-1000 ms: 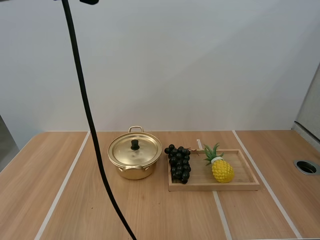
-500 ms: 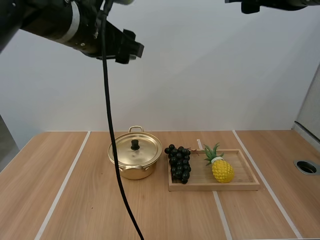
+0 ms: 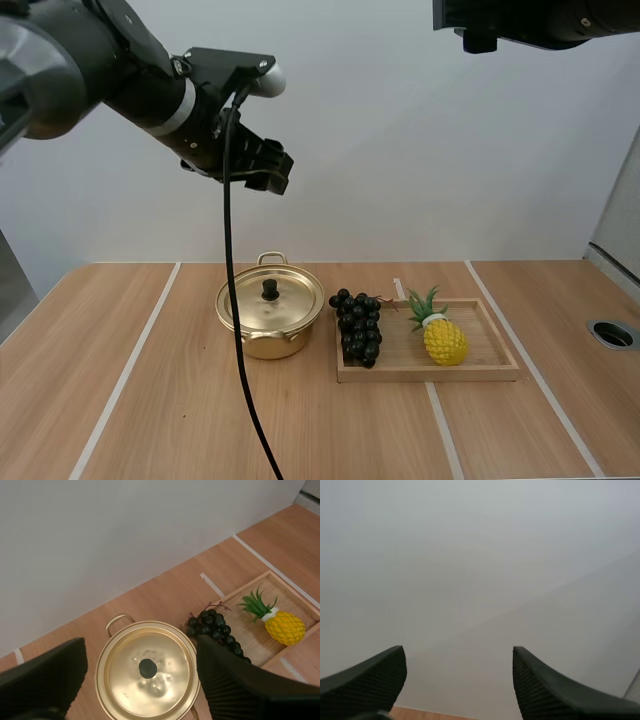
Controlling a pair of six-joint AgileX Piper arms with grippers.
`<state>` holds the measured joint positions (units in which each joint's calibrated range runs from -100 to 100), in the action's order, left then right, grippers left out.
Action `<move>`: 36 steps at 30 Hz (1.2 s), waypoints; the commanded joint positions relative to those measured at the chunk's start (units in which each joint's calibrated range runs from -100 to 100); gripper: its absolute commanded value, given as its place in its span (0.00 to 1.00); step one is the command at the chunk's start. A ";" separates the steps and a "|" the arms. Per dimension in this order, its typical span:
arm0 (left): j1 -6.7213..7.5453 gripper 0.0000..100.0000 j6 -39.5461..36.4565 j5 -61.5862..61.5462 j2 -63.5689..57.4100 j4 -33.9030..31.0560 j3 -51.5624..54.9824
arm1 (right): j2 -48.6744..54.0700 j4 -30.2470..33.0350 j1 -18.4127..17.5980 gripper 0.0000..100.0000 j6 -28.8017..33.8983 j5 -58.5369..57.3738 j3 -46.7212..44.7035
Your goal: Open the pot, put the grape inside, and close it
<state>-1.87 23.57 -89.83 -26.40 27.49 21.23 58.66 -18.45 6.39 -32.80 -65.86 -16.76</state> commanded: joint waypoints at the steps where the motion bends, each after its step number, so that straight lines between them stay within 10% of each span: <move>1: -0.05 1.00 1.68 -0.83 1.57 1.89 2.05 | 0.21 -0.82 0.20 1.00 0.13 0.48 0.63; 14: 0.48 1.00 5.84 3.41 10.97 3.18 7.75 | -1.59 -1.54 0.20 1.00 0.13 0.22 2.31; 24: 4.45 1.00 3.14 15.03 18.26 -4.22 7.75 | -2.24 -1.82 0.20 1.00 0.05 0.57 2.56; 36: 4.61 1.00 0.57 15.80 27.14 -9.77 3.99 | -2.24 -1.82 0.20 1.00 0.05 0.57 2.56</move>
<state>2.50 24.67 -74.80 0.10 17.86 26.24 56.15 -19.73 6.39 -32.73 -66.29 -14.75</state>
